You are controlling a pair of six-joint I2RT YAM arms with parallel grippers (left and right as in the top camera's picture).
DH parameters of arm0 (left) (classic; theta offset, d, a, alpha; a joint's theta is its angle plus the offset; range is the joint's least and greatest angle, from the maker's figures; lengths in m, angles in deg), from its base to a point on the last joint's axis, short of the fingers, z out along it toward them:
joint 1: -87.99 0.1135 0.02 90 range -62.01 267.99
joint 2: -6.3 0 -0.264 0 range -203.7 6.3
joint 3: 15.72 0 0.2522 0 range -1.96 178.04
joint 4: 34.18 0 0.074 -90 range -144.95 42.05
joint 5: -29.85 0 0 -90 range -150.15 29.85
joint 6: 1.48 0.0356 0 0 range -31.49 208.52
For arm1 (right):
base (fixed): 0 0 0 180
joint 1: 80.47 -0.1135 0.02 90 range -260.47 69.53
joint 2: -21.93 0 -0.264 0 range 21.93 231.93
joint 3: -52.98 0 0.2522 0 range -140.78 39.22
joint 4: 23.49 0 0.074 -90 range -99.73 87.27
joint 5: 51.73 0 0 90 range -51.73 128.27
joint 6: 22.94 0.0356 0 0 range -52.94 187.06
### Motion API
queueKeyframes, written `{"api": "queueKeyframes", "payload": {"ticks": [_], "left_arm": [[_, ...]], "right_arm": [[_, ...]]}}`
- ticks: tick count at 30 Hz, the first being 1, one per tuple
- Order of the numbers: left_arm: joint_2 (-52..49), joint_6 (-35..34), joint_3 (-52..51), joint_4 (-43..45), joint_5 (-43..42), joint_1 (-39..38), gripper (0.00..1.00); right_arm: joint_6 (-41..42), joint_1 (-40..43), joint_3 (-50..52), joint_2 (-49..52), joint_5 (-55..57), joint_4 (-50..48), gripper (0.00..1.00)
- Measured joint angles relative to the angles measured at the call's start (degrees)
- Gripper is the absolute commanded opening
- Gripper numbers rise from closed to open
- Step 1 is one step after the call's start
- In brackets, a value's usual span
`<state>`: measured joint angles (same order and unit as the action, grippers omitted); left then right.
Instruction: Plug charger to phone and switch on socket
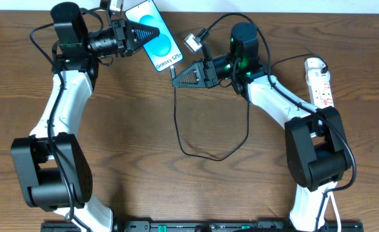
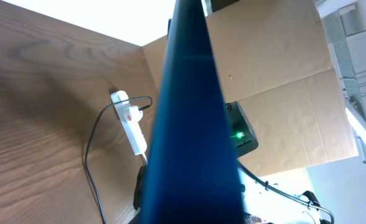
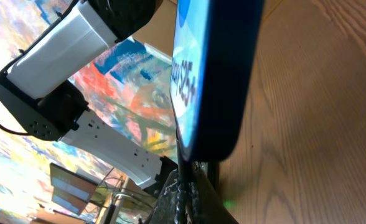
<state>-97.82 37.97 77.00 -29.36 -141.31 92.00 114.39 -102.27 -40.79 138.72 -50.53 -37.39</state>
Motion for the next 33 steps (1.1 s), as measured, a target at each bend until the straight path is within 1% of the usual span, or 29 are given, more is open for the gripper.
{"api": "queueKeyframes", "payload": {"ticks": [8,16,26,33], "left_arm": [[0.0,0.8,0.0,0.1,-0.8,0.0,0.07],[0.0,1.1,0.0,0.1,-1.3,0.0,0.07],[0.0,1.3,0.0,0.1,-1.5,0.0,0.07],[0.0,1.3,0.0,-0.1,-3.0,0.0,0.07]], "right_arm": [[0.0,0.4,0.0,0.0,0.0,0.4,0.01],[0.0,2.5,0.0,0.0,0.0,0.4,0.01],[0.0,2.4,0.0,0.0,0.0,0.4,0.01],[0.0,0.3,0.0,0.0,0.0,0.2,0.01]]}}
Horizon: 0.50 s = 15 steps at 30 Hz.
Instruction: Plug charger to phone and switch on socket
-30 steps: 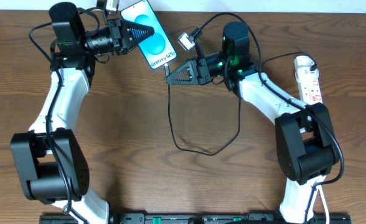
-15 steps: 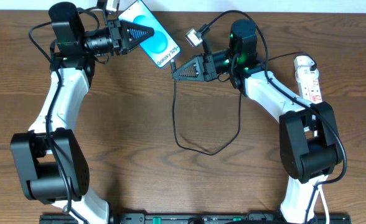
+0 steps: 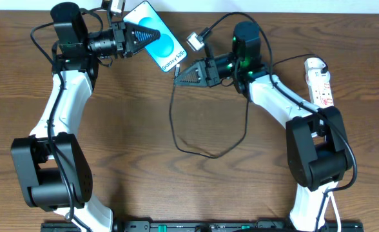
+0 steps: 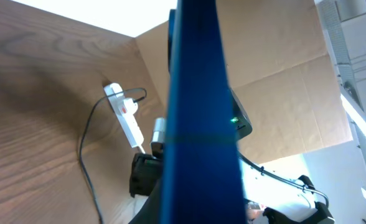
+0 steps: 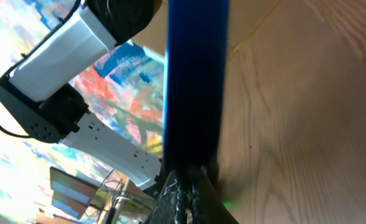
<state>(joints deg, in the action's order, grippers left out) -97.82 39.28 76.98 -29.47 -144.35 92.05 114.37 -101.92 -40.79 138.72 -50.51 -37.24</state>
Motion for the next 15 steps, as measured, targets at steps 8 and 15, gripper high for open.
{"api": "queueKeyframes", "payload": {"ticks": [8,15], "left_arm": [[0.0,0.0,-0.1,0.0,-0.6,0.0,0.07],[0.0,0.0,-0.1,0.0,-0.8,0.0,0.08]], "right_arm": [[0.0,-0.4,0.0,0.0,0.0,0.0,0.01],[0.0,-0.9,0.0,0.0,0.0,0.0,0.01]]}}
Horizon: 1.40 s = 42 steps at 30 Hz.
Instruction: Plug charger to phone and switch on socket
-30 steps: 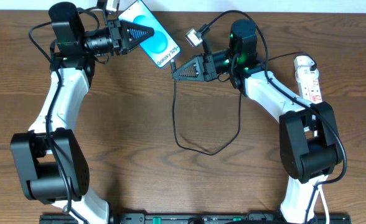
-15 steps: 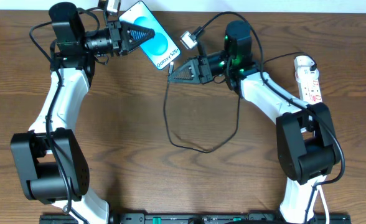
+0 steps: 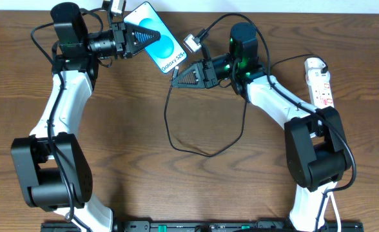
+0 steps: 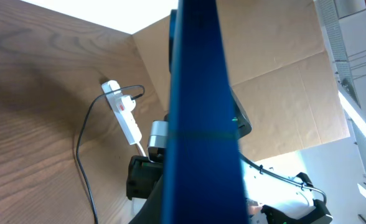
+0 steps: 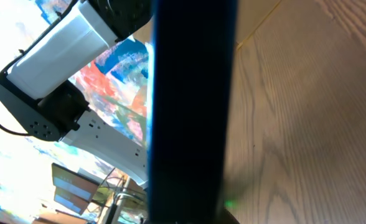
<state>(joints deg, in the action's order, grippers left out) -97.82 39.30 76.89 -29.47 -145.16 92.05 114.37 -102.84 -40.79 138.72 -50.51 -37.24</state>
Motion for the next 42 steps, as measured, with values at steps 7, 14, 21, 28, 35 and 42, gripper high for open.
{"api": "queueKeyframes", "payload": {"ticks": [7,14,21,28,35,42], "left_arm": [[0.0,0.0,0.0,0.0,-0.2,0.0,0.07],[0.0,0.0,0.0,-0.1,-0.5,0.1,0.07],[0.0,0.0,0.0,0.0,-0.4,0.2,0.08],[0.0,0.0,0.0,-0.1,-0.3,0.2,0.07],[0.0,0.0,0.0,0.0,-0.5,0.2,0.07],[0.0,0.0,-2.0,0.0,-0.8,0.2,0.07]], "right_arm": [[0.1,-1.4,0.0,0.0,0.1,0.3,0.01],[0.1,-1.9,0.0,0.0,0.7,0.3,0.01],[0.1,-2.5,0.0,0.0,0.8,0.3,0.01],[0.1,-2.1,0.0,0.0,0.5,0.3,0.01],[0.1,3.1,0.0,0.0,0.5,0.3,0.01],[0.5,6.3,0.0,0.0,2.4,0.2,0.01]]}}
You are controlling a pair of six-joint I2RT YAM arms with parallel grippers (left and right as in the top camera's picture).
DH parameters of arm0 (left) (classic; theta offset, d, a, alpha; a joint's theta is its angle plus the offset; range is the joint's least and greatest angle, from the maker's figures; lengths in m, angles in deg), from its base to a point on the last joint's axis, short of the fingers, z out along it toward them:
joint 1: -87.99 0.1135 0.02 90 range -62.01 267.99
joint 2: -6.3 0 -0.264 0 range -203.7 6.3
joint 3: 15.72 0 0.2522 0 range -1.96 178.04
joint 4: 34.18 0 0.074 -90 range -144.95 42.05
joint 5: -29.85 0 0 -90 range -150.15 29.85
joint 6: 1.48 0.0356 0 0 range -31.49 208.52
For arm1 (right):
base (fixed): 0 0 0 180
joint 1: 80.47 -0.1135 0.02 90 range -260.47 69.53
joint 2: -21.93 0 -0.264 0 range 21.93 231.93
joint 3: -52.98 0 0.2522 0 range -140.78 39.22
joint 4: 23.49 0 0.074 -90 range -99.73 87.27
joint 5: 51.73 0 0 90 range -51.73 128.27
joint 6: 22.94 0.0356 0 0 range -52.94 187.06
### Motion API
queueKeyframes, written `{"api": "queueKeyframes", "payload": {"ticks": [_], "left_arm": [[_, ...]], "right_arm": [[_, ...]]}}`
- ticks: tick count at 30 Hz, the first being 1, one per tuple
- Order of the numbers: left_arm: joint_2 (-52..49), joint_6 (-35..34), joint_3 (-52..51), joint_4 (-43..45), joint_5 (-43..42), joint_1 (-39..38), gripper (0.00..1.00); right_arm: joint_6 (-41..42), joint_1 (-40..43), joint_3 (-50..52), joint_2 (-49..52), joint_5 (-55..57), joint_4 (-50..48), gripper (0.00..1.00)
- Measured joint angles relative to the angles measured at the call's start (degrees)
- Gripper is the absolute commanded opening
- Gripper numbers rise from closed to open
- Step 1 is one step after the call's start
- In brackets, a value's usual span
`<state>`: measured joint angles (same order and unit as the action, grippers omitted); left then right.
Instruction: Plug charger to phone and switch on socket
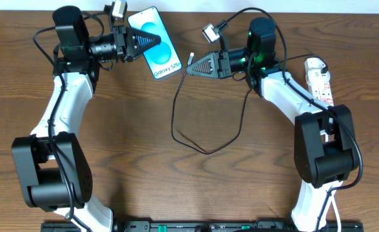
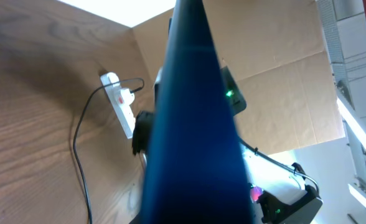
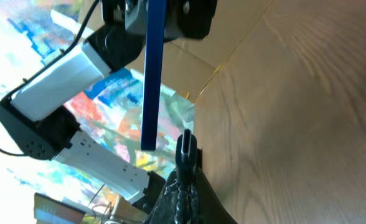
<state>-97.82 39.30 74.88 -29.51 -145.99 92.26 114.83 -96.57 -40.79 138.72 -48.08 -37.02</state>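
Note:
The phone, screen up with a blue wallpaper, is held off the table at the back left with my left gripper shut on it. It fills the left wrist view as a dark blue slab. My right gripper is shut on the black charger cable's plug, a short gap to the right of the phone's lower end. In the right wrist view the plug sticks up from the gripper, with the phone edge-on just left of it and apart.
The white power strip lies at the right edge of the table; it shows in the left wrist view with a cable leading from it. The charger cable hangs in a loop over the wooden table.
My right gripper, with the plug, has moved right and away from the phone's lower end, so a gap is open between them. The phone has shifted slightly left and turned.
The left gripper held the phone up throughout, and the right gripper held the plug by the phone's lower end. The plug then stood close under the edge-on phone, then right against it. Now the plug is apart from the phone, off to its right.

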Motion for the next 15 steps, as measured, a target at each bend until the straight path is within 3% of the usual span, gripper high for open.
{"api": "queueKeyframes", "payload": {"ticks": [15], "left_arm": [[0.0,0.2,-1.3,0.0,0.0,-0.7,0.07]], "right_arm": [[6.8,0.4,0.0,0.0,1.3,-10.4,0.01]]}}
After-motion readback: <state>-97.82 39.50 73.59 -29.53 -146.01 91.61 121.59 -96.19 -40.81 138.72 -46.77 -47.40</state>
